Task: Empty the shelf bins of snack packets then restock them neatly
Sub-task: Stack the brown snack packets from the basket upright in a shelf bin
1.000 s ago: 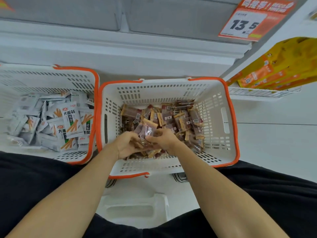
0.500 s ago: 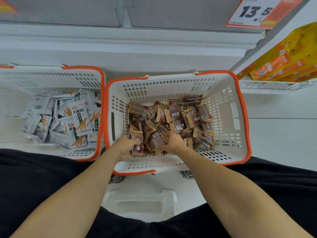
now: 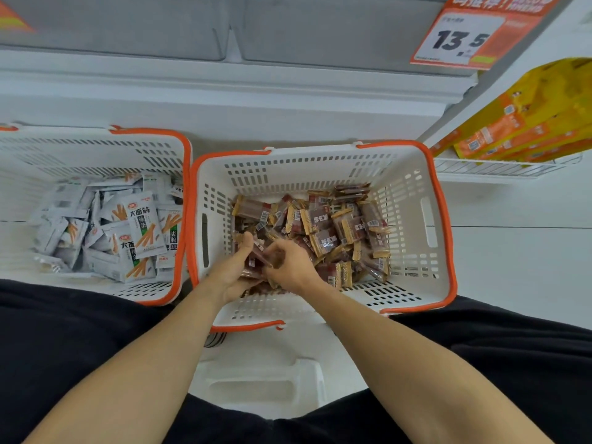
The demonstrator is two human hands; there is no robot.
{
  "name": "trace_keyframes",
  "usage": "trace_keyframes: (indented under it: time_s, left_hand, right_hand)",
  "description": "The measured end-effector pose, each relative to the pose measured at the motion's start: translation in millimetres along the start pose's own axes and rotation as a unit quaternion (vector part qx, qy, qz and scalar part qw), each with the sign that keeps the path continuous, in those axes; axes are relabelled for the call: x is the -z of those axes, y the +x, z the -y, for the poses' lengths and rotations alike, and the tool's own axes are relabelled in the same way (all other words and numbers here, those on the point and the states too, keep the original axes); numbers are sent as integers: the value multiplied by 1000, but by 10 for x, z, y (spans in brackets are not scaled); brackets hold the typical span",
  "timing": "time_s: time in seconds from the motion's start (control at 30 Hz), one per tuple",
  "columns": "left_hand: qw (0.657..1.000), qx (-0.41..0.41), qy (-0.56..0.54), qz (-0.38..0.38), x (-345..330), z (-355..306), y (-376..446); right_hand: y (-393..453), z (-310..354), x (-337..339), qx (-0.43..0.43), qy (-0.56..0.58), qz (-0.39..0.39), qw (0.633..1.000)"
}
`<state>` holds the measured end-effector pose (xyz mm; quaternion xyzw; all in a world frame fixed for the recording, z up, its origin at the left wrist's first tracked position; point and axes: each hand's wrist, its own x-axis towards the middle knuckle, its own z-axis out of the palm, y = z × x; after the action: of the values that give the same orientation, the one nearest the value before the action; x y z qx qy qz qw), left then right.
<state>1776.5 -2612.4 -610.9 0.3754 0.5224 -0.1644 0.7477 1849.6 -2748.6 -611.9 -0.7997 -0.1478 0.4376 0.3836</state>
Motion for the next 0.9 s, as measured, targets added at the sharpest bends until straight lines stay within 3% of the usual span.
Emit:
trace_keyframes:
  time_s: [0.07,0.13,0.23,0.37,0.57,0.63,0.73,0.83,0.9]
  left_hand:
    - [999,-40,-7,-17,24,-14,-28]
    - [998,-46,-24,-22,76,-15,-26]
    - [999,-29,-20,27,65,-49,-57]
    - [997,-15,5,78,10,-125,-151]
    - [981,24,140,135,16,-118,-170]
    - [977,31,169,128,-35,-35,-140]
    - [982,25,172,68,-60,76,-71]
    - [988,28,154,7,20,164,55]
    - [992,25,123,1,9,183,37]
  right_hand:
    - [-14,0,-45,25,4,36,999]
    - [-23,23,-11,-29,66,48,996]
    - [-25,31,103,-119,121,17,985]
    - [-25,89,406,-126,229,63,963]
    - [20,164,826,-81,108,140,981]
    - [42,152,732,-76,133,102,983]
    - [79,-109,649,-103,164,-18,981]
    - [80,-524,712,-174,20,-163,971]
    - [112,-732,697,-174,-20,-194,965]
